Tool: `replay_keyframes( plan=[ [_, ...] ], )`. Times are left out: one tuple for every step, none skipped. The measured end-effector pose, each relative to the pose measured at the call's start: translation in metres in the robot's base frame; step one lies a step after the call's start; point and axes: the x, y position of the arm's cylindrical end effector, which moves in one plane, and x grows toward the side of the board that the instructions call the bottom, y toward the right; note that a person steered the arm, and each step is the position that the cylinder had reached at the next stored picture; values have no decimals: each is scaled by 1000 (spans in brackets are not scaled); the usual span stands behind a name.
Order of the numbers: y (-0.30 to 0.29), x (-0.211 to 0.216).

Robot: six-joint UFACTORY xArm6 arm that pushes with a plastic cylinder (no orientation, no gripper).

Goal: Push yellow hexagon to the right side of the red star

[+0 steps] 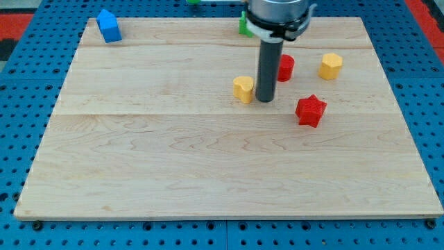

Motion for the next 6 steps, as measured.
replay_keyframes(
  plan=[
    [-10,-9],
    [-77,-7],
    [-136,-3],
    [-119,-3],
    [-47,-8],
    [36,-12]
  ],
)
